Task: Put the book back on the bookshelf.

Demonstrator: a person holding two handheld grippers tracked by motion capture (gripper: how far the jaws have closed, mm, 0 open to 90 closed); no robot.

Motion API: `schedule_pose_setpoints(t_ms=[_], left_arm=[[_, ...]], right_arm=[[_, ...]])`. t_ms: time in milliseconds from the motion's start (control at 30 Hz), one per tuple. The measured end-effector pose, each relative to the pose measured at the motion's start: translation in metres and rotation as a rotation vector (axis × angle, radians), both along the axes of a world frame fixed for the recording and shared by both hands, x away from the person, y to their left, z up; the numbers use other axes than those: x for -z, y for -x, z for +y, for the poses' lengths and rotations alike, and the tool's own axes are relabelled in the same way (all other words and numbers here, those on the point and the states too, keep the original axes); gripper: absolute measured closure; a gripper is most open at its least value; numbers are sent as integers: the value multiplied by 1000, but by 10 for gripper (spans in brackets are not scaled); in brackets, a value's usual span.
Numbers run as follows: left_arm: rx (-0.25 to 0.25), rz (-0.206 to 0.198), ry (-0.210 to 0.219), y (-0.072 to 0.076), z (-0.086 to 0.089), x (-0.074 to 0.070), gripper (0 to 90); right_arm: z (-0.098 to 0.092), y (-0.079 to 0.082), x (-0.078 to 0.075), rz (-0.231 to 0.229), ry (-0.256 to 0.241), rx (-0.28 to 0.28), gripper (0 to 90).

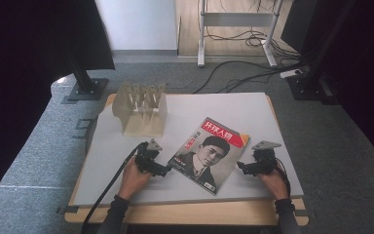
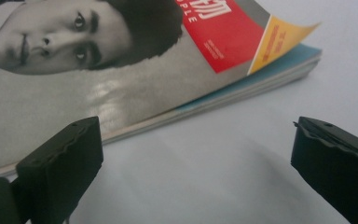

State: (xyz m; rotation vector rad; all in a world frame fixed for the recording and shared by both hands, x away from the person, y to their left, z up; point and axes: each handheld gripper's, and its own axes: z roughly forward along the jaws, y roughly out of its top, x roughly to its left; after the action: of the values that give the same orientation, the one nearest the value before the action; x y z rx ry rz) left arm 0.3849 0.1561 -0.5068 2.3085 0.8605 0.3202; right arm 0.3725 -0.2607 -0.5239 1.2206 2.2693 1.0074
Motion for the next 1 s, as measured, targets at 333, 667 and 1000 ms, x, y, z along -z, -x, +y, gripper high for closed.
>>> schedule_pose_setpoints(t_ms=[333,667,1000], left_arm=[[41,-7,26,-17,-22,-7,2],[82,27,10,-35,-43,-3,14],[99,38,-5,-52,-62,2,9]], right_arm=[[7,-20,-11,-17,21,-8,0],[16,-42,-16,-23,32,-21,0],[22,-72,-18,-12,50,-45,6]])
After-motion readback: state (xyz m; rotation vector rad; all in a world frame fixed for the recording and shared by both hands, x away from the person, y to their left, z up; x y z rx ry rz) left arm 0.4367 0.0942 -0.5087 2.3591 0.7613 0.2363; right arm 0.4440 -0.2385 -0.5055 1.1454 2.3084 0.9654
